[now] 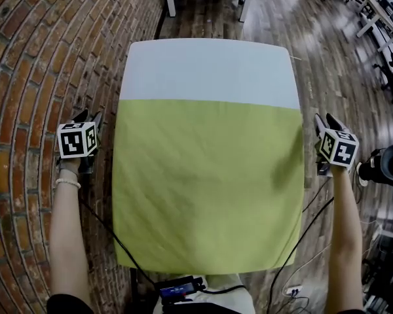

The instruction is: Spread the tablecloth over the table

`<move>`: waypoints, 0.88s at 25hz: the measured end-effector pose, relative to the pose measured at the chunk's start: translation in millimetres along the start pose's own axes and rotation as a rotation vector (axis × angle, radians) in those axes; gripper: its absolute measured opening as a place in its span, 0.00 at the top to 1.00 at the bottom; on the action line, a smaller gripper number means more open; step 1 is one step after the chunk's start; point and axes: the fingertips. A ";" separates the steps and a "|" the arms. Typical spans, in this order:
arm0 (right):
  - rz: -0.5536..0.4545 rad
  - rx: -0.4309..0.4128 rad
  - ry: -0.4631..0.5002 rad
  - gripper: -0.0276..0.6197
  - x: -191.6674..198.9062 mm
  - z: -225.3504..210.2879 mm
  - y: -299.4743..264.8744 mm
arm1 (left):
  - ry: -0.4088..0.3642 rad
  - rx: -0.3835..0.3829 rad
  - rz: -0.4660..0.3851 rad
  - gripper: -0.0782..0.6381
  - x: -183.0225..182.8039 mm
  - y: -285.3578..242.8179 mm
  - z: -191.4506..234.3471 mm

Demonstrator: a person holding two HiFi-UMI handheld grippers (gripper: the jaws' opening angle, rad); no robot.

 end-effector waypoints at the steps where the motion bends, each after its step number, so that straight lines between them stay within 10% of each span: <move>1: -0.009 -0.008 -0.018 0.67 1.9 1.0 5.6 | 0.017 0.016 -0.006 0.61 4.5 5.5 -2.3; 22: 0.131 -0.234 -0.097 0.67 203.6 83.5 155.3 | 0.109 0.203 0.091 0.61 209.1 152.4 -127.9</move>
Point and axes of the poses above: the fingertips, and each gripper's own axes: y backward along the fingers, z to its left, x out of its underside, and after that the axes turned 7 degrees about z, right-handed
